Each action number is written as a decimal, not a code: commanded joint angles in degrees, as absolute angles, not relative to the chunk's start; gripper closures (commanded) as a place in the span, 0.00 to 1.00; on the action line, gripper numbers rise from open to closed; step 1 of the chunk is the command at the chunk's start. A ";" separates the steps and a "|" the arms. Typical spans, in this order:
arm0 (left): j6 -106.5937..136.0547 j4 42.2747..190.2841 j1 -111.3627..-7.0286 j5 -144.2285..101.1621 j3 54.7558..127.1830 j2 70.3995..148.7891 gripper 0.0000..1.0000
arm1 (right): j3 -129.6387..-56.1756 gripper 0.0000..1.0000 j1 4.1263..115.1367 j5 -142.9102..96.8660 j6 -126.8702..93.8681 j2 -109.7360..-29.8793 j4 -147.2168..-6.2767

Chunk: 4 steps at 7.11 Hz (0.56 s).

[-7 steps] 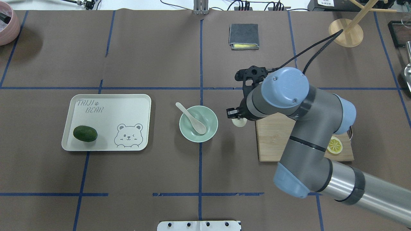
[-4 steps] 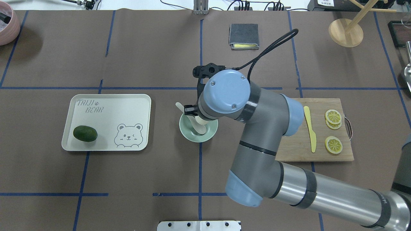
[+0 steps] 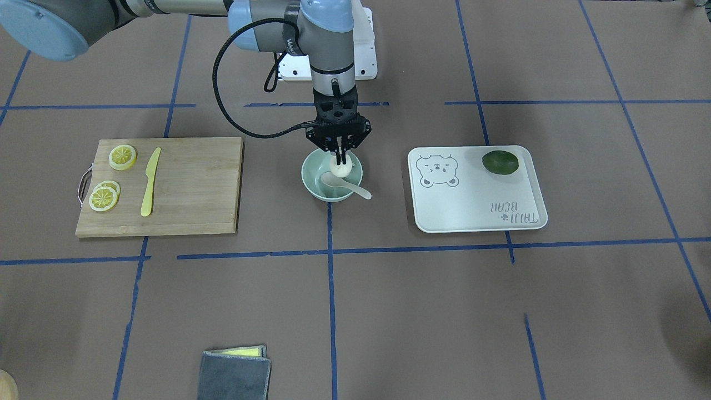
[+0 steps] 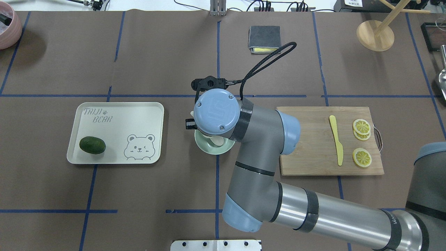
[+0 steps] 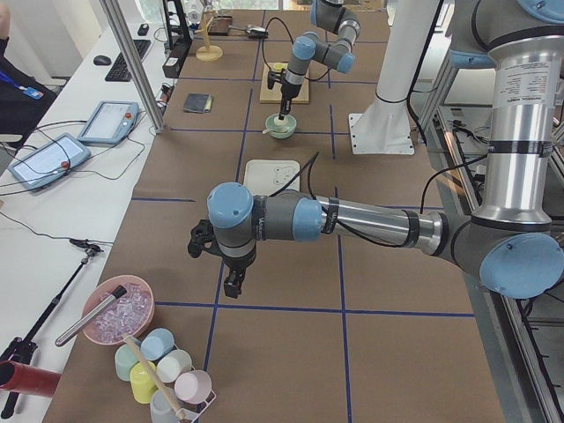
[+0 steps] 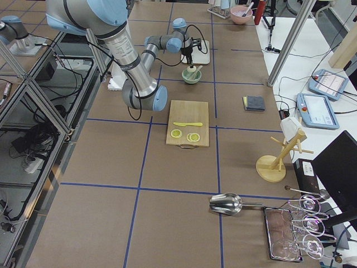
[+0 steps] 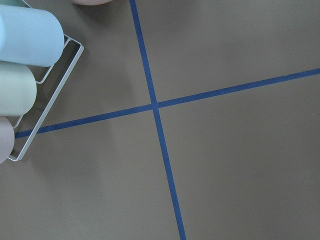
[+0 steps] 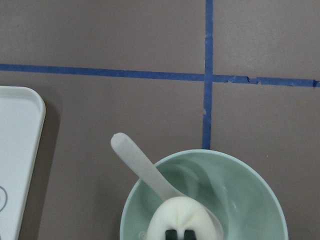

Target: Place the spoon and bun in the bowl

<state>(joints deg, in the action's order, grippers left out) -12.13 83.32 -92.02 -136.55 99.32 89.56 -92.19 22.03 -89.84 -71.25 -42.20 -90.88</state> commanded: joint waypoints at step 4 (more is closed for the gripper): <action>-12.13 83.32 -92.02 -136.49 99.23 89.56 0.00 | -90.53 0.00 21.18 -89.12 -71.28 -42.54 -90.79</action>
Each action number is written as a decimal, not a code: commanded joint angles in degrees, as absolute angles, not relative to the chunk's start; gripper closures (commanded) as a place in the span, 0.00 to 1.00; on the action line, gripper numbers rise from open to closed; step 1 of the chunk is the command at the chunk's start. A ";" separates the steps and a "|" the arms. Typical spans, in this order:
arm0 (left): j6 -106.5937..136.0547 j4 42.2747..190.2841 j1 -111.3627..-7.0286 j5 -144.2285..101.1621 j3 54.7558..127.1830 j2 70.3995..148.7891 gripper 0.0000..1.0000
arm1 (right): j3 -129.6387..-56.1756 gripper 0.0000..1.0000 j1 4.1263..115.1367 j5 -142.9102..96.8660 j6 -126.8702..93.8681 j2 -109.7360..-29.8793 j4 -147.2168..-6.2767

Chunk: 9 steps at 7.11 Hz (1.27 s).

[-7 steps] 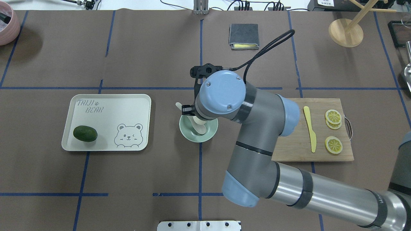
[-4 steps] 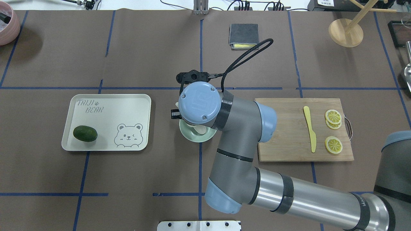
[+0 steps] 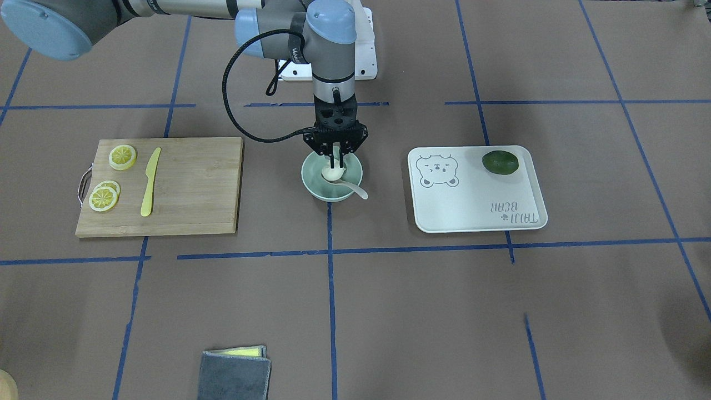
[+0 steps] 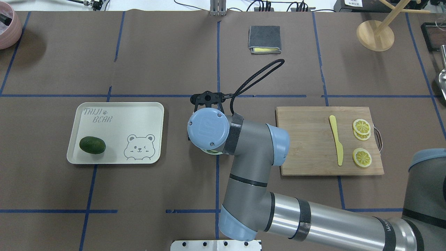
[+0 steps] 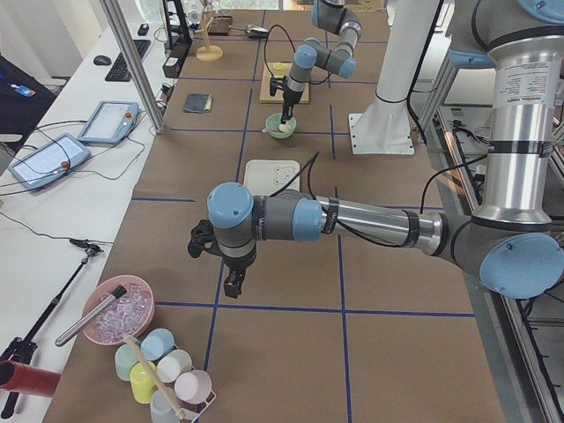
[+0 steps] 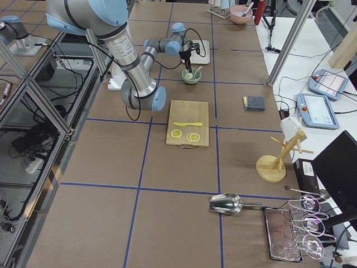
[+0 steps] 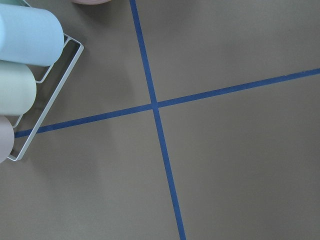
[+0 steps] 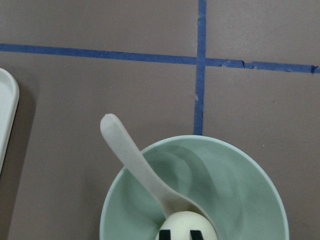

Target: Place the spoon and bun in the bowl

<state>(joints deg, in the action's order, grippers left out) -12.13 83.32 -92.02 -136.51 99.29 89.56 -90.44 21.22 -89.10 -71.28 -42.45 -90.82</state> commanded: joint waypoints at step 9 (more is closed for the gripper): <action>-12.66 83.14 -92.11 -135.79 98.96 87.81 0.00 | -105.47 0.00 66.72 -125.89 -8.29 -75.70 -90.88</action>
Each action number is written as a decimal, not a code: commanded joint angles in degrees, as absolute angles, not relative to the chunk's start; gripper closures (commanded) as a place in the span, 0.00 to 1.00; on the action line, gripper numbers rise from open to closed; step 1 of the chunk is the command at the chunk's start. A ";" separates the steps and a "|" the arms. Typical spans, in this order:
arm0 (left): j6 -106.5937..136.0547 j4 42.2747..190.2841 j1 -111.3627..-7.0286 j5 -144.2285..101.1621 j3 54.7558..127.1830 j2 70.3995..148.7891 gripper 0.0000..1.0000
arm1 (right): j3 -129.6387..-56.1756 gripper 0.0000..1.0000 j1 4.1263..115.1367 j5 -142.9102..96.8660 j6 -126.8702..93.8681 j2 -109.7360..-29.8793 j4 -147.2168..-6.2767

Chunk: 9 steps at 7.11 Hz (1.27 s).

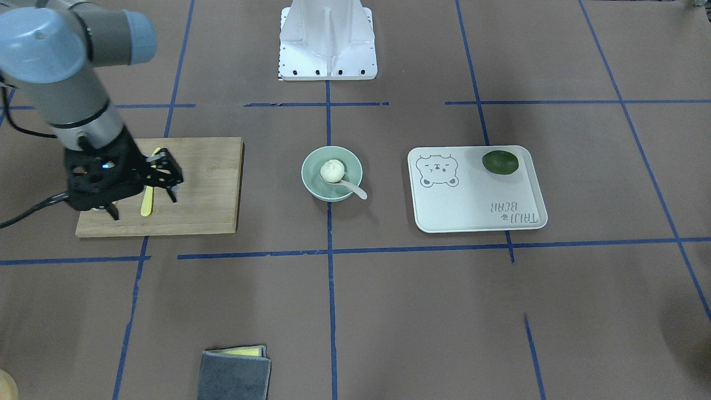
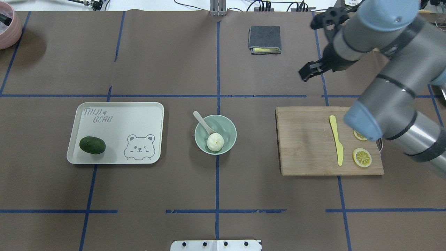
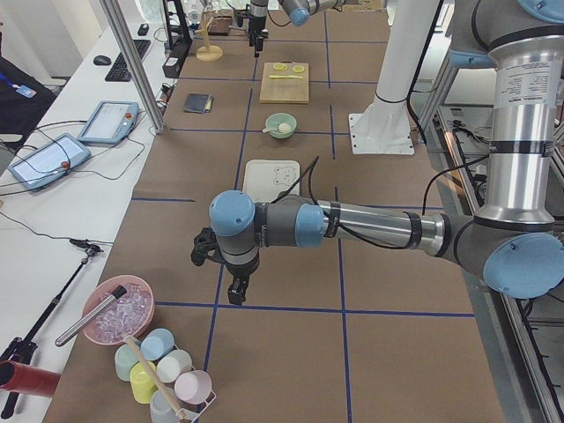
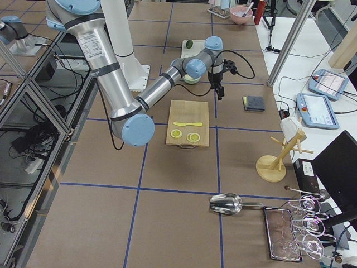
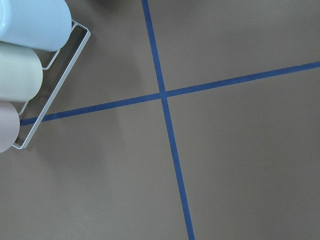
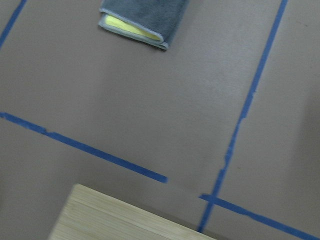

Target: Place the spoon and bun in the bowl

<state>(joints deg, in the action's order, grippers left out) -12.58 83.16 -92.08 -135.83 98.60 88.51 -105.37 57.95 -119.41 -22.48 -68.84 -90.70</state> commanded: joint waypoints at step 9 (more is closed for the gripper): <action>-12.66 82.97 -92.11 -135.88 100.81 86.05 0.00 | -104.42 0.00 89.65 -134.30 6.07 -103.01 -90.44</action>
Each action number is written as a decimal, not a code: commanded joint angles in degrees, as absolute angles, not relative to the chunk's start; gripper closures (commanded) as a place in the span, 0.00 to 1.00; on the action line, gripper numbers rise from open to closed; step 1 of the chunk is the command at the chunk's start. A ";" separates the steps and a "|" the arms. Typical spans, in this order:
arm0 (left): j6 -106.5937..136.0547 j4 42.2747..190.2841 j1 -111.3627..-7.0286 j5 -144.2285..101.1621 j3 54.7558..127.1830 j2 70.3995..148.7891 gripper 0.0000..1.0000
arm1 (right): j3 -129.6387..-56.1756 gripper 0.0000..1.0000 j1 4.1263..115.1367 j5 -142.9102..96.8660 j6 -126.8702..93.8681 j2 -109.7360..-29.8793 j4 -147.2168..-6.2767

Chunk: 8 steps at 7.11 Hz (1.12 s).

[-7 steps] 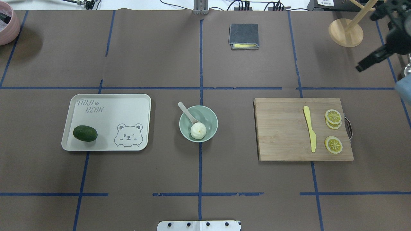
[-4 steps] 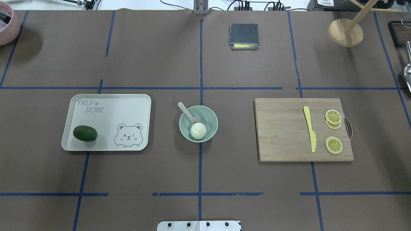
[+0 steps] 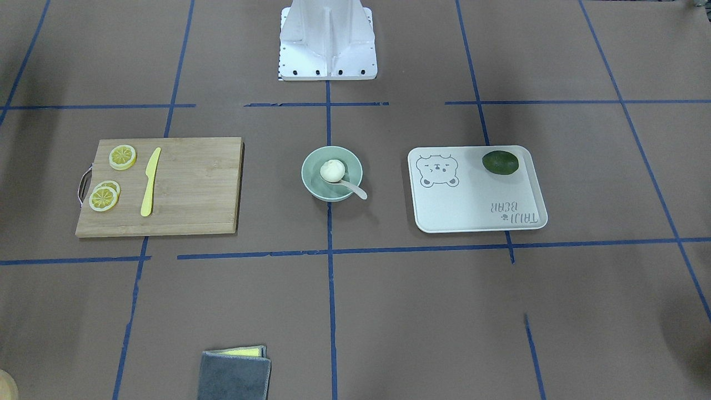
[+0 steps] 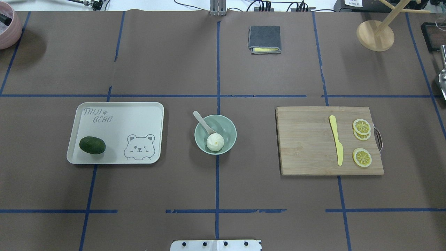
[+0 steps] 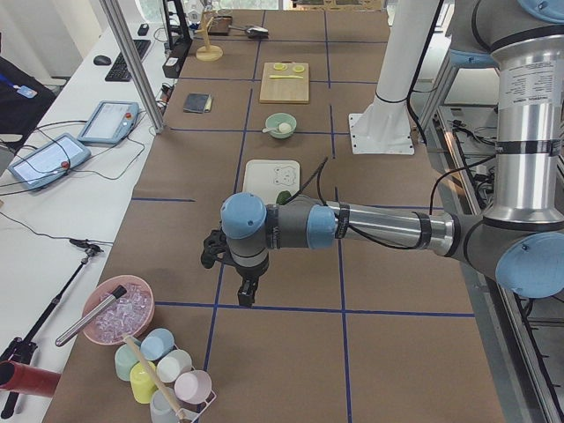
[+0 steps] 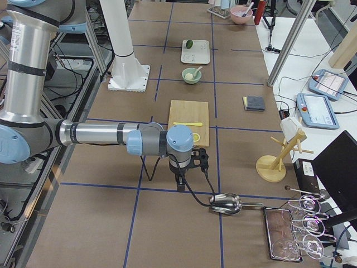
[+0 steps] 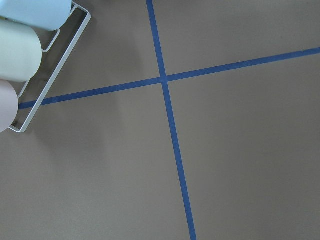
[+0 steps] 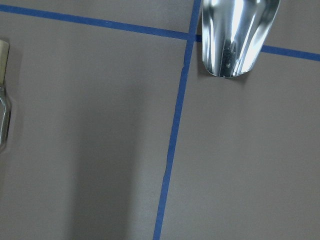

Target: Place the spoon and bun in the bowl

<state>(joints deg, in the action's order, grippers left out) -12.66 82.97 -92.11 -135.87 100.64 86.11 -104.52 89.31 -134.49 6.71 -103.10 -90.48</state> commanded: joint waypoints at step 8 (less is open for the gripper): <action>-12.74 82.97 -92.11 -136.41 100.99 86.04 0.00 | -104.24 0.00 89.56 -134.47 6.07 -102.39 -90.09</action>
